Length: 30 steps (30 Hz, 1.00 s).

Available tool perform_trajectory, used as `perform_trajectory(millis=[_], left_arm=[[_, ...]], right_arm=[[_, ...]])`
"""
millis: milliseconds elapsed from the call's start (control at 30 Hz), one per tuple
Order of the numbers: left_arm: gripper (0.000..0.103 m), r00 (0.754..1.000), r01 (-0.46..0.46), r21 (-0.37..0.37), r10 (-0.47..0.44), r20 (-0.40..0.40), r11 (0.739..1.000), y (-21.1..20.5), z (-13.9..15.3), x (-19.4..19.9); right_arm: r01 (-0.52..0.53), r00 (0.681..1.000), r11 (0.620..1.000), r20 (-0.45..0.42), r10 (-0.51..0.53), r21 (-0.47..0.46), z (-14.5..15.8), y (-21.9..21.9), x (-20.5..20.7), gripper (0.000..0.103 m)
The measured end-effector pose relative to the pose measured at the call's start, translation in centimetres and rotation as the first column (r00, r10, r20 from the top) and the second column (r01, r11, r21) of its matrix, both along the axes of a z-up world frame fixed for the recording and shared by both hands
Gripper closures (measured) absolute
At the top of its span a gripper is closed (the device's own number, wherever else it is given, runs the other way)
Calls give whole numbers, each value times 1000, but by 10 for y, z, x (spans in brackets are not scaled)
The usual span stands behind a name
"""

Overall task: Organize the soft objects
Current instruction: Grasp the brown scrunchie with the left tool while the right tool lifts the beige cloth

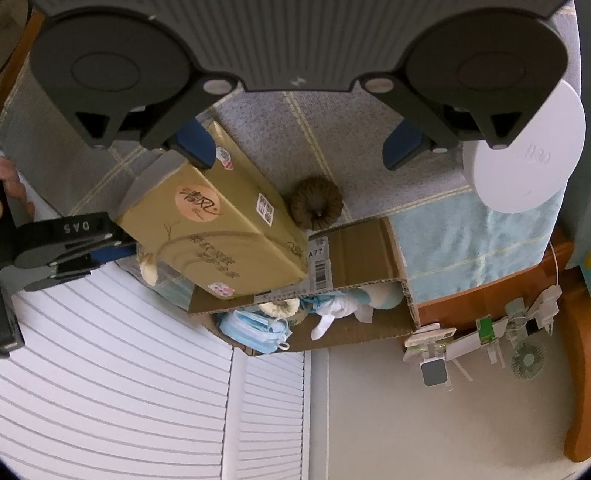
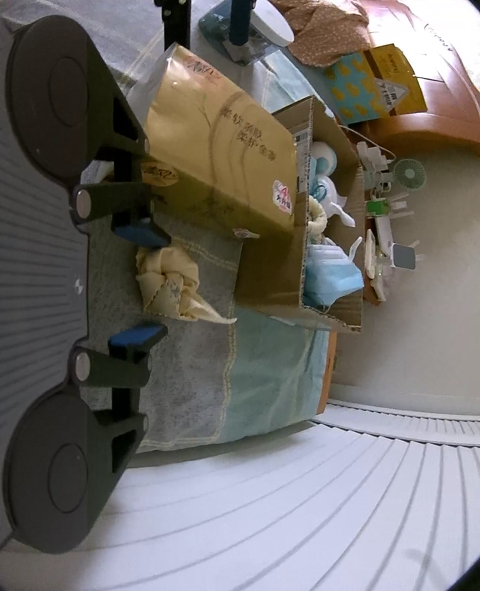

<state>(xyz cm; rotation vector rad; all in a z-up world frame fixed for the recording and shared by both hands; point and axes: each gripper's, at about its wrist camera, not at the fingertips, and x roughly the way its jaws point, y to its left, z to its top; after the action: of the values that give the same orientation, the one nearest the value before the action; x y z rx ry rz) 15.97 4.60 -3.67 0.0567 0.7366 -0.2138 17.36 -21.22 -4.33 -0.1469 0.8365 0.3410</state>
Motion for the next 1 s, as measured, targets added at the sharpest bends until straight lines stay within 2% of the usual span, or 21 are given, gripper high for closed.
perform_trajectory(millis=[67,167,233,433,467,533,600,900,1000], left_arm=[[8,1000,10,8,-10,-3,1000,-1,-1,1],[11,1000,22,24,-22,3,999,-2,0,1],[23,1000,31,30,-31,4,999,-1,2,2],[29,999,29,92,-31,23,995,2,6,11],[32,999,26,91,-28,22,995,1,5,15],[45,1000,17,83,-18,8,996,0,1,24],[50,1000,-3,72,4,-3,997,-1,-3,31],[56,999,-42,49,43,-27,998,3,-20,55],[64,999,-33,14,34,-35,999,7,-22,57]], right_arm=[[4,1000,1000,6,-4,1,2,1,-1,68],[20,999,1000,29,-20,-20,7,3,-5,72],[30,999,999,41,-29,-27,12,1,-8,72],[38,999,999,40,-37,-27,14,-1,-15,72],[39,999,999,37,-38,-30,13,-1,-15,72],[41,999,998,34,-40,-38,9,1,-14,72],[42,999,999,32,-40,-35,8,1,-14,72],[41,999,998,35,-40,-36,10,-1,-15,72],[41,999,999,31,-40,-35,9,-1,-14,72]])
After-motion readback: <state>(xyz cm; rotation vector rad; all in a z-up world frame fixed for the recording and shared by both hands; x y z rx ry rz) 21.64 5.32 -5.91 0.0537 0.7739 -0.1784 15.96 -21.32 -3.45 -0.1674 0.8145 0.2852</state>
